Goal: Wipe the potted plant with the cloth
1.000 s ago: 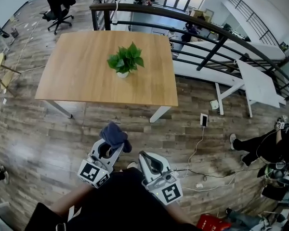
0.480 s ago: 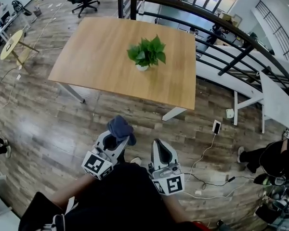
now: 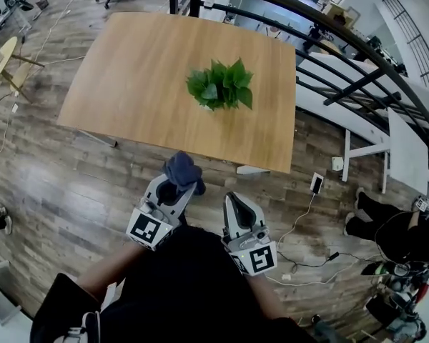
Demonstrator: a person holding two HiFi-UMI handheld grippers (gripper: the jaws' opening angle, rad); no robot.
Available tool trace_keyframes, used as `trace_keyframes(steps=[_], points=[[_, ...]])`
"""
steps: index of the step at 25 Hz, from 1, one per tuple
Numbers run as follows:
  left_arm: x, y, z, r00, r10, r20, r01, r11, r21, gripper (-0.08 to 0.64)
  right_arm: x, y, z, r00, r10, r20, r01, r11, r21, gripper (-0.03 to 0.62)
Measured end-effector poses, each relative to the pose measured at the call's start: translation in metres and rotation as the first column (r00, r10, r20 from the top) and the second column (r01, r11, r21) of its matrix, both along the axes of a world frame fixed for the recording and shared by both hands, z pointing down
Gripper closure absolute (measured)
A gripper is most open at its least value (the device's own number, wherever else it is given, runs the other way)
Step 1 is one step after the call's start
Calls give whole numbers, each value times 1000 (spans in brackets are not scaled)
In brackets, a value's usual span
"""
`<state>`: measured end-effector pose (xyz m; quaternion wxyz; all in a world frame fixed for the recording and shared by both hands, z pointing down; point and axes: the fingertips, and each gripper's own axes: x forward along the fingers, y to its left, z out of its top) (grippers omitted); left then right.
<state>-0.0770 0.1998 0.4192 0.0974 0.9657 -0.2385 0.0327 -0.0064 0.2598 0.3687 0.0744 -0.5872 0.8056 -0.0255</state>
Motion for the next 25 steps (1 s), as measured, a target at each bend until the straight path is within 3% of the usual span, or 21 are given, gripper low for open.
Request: trace_keyframes(steps=[8, 11, 14, 17, 23, 25], points=[[3, -92, 0, 1000, 14, 9, -13, 999, -34, 413, 9, -96, -1, 999, -10, 46, 11, 1000, -27, 574], [7, -126, -3, 1000, 10, 6, -10, 999, -35, 413, 11, -122, -8, 994, -75, 82, 76, 997, -8, 574], [9, -156, -6, 1000, 8, -10, -9, 1000, -21, 413, 11, -141, -4, 993, -103, 52, 104, 994, -20, 574], [9, -176, -2, 1000, 7, -29, -9, 998, -62, 413, 14, -158, 3, 995, -94, -21, 93, 995, -23, 574], [22, -220, 32, 998, -64, 25, 66, 993, -99, 413, 51, -189, 41, 998, -63, -11, 62, 995, -77, 572], [24, -228, 49, 993, -94, 68, 99, 993, -68, 413, 62, -196, 53, 997, -80, -10, 79, 992, -95, 572]])
